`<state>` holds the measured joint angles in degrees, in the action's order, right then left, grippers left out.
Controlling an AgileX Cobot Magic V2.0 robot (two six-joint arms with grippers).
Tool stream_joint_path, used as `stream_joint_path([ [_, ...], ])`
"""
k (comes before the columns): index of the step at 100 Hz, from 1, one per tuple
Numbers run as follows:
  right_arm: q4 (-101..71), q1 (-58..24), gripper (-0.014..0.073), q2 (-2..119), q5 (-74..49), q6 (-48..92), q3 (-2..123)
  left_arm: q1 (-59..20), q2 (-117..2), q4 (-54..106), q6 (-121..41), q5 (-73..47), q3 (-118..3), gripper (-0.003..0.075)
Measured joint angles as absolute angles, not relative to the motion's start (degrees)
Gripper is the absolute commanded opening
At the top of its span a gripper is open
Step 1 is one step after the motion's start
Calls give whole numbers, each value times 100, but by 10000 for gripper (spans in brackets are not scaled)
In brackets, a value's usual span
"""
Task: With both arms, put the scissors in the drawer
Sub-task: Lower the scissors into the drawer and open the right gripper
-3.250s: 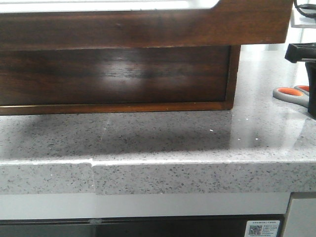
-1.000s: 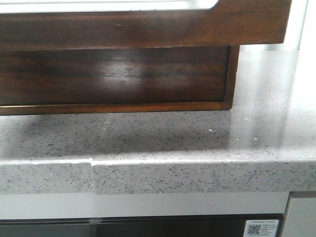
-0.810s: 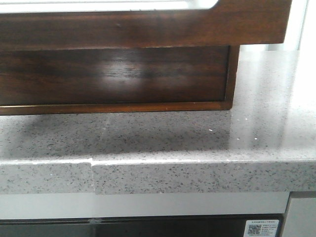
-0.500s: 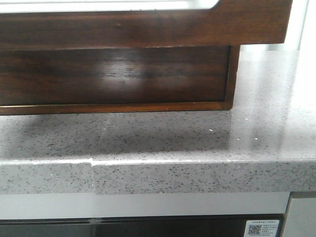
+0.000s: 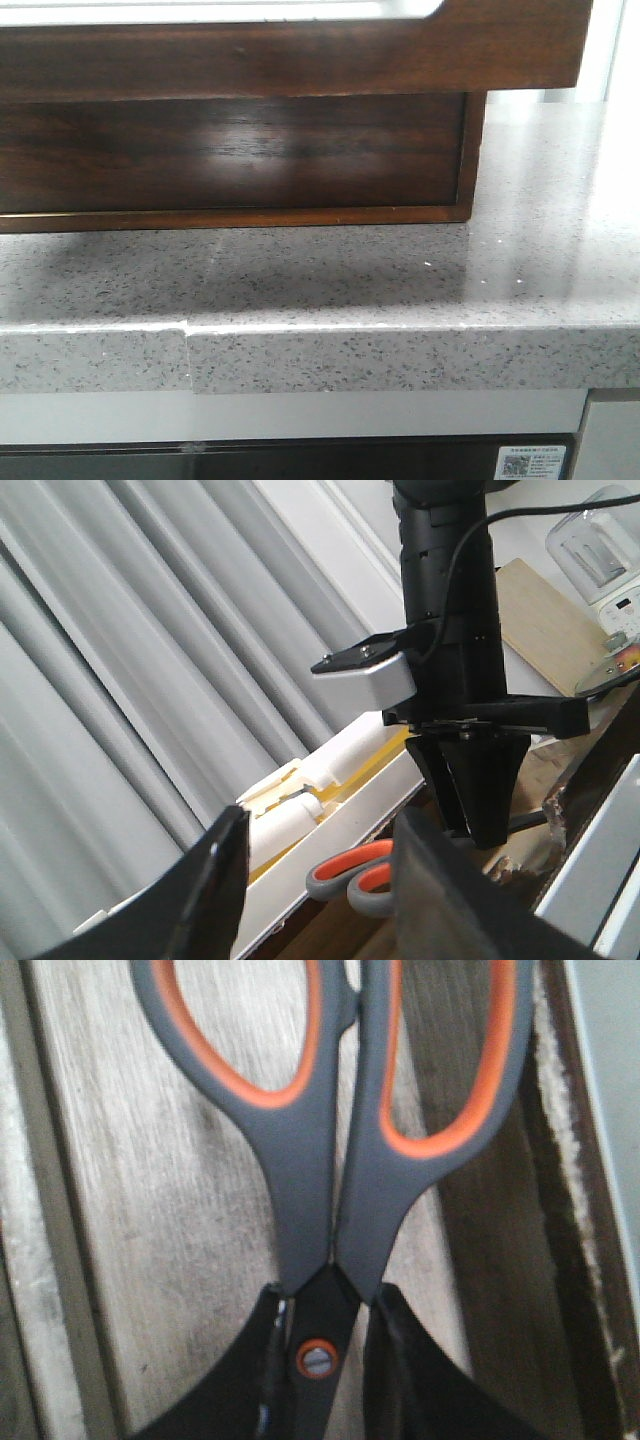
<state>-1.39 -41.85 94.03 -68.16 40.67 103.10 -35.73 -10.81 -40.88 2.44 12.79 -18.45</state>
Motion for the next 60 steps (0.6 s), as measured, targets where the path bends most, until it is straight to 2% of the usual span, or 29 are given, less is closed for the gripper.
stream_joint_path([
  [60, -130, -4185, -69, 9740, -6816, 4087, 10310, -3573, -1081, -4085, 244, 1279, -1845, 314],
])
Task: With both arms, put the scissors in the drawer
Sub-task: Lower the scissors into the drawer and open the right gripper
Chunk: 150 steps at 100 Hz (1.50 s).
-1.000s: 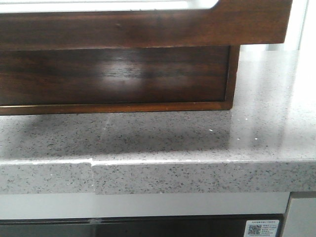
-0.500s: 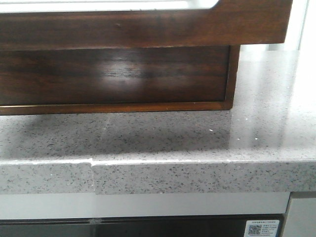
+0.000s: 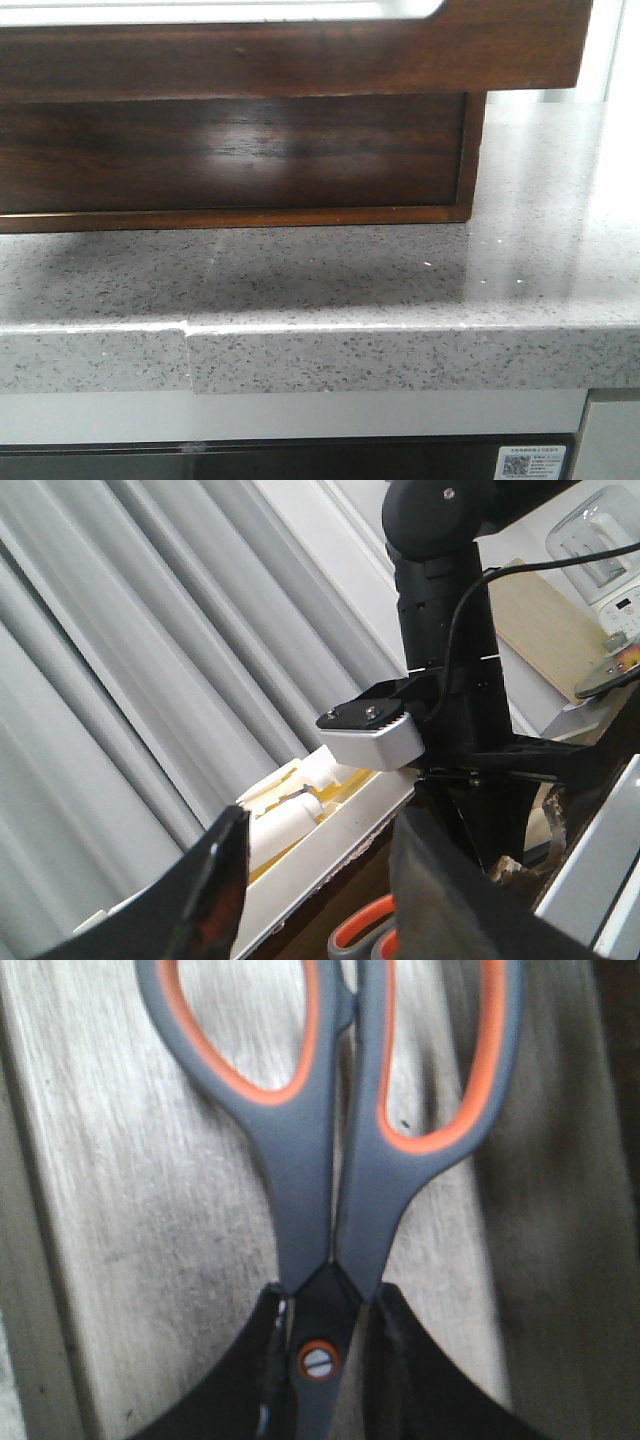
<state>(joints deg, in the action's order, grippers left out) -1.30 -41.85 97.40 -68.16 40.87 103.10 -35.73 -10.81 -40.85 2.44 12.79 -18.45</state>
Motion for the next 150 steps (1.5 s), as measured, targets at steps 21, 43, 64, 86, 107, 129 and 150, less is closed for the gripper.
stream_joint_path([
  [21, -130, -4189, -69, 9753, -6826, 4103, 10310, -3573, -1081, -4085, 244, 1279, -1845, 314],
  [43, -130, -4189, -68, 9753, -6826, 4103, 10310, -3573, -1081, -4085, 244, 1279, -1845, 314],
  [64, -117, -4189, 66, 9767, -6826, 4103, 10310, -3573, -1081, -4085, 253, 1279, -1845, 314],
  [86, -113, -4198, 297, 9793, -6862, 4093, 10314, -3573, -1081, -4085, 253, 1279, -1845, 314],
  [107, -103, -4198, 294, 9793, -6862, 4093, 10323, -3573, -1081, -4085, 253, 1279, -1845, 314],
  [129, -52, -4198, 102, 9683, -6879, 4074, 10323, -3573, -1081, -4085, 253, 1279, -1843, 181],
  [150, 0, -4198, -67, 9060, -7057, 3937, 10524, -3573, -1081, -4085, 253, 1279, -1843, -22],
])
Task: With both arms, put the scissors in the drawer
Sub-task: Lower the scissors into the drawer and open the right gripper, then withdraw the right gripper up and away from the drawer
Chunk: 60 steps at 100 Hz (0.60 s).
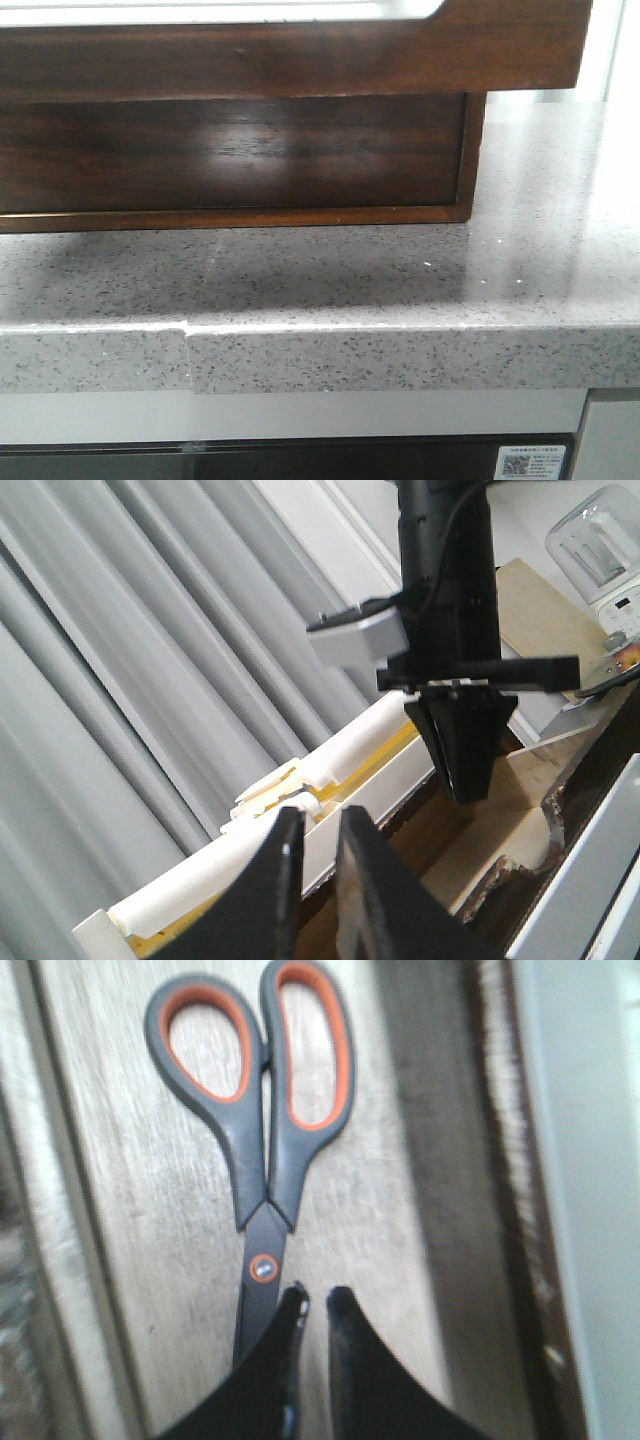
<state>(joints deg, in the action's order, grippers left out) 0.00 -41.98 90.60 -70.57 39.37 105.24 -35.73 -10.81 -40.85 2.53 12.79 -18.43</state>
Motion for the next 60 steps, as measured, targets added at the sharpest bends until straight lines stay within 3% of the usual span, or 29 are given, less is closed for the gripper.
stream_joint_path([
  [34, 0, -4198, -56, 7787, -7096, 3131, 10531, -3573, -1081, -3561, 320, 1072, -1843, -22],
  [60, 0, -4198, -43, 6565, -6885, 2377, 10509, -3573, -649, -2845, 352, -41, -1843, -22],
])
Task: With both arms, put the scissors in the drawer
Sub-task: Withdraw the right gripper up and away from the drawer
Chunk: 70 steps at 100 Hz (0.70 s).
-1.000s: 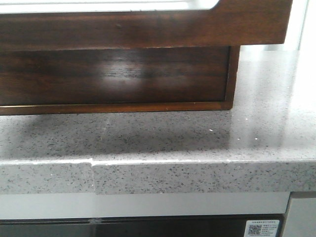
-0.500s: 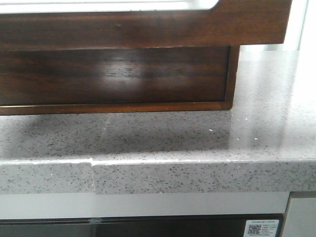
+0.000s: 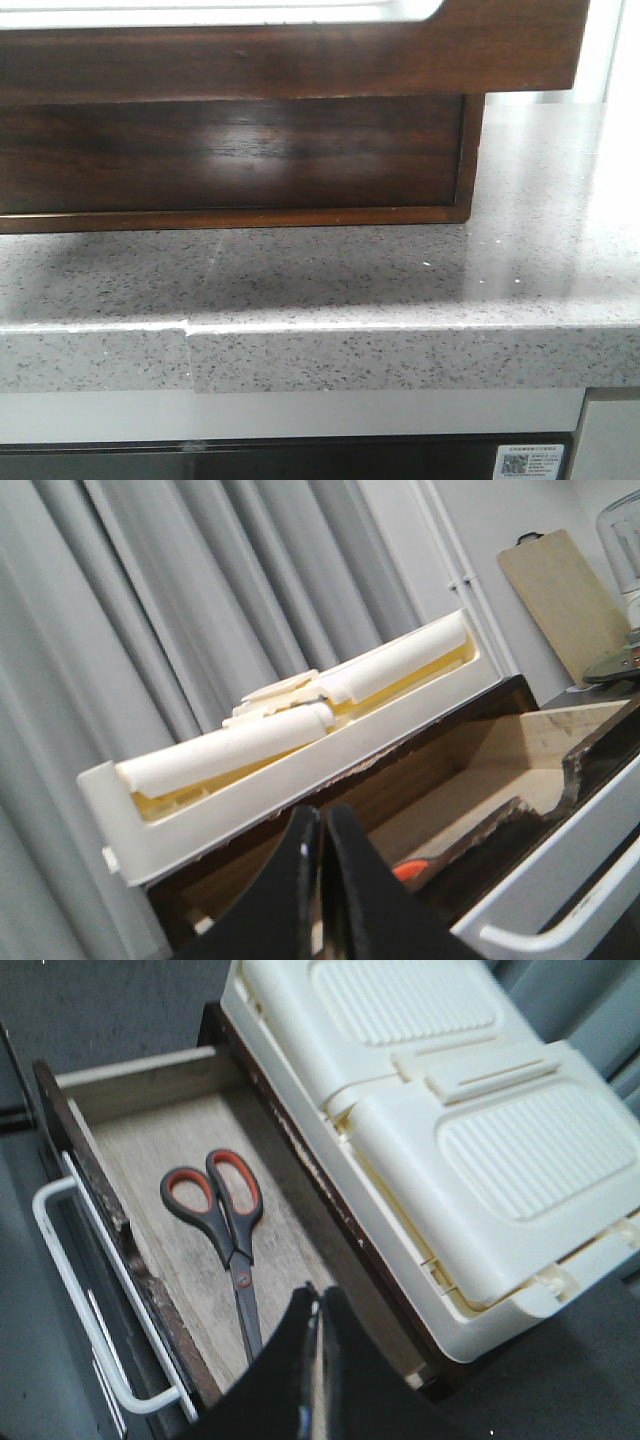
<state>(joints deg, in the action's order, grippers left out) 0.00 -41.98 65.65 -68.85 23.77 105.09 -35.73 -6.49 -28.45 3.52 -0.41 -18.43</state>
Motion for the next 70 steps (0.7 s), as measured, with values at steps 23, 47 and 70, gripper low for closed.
stream_joint_path([
  [23, 143, -4198, -41, 5189, -5883, 1996, 9244, -3573, 23, -2552, 352, -1207, -1822, -22],
  [47, 937, -4198, -41, 3387, -4208, 1090, 6361, -3573, 23, -1971, 362, -1275, -1490, -22],
  [70, 1501, -4198, -41, 1673, -3017, 165, 3809, -3573, 23, -1633, 362, -1114, -1186, -22],
])
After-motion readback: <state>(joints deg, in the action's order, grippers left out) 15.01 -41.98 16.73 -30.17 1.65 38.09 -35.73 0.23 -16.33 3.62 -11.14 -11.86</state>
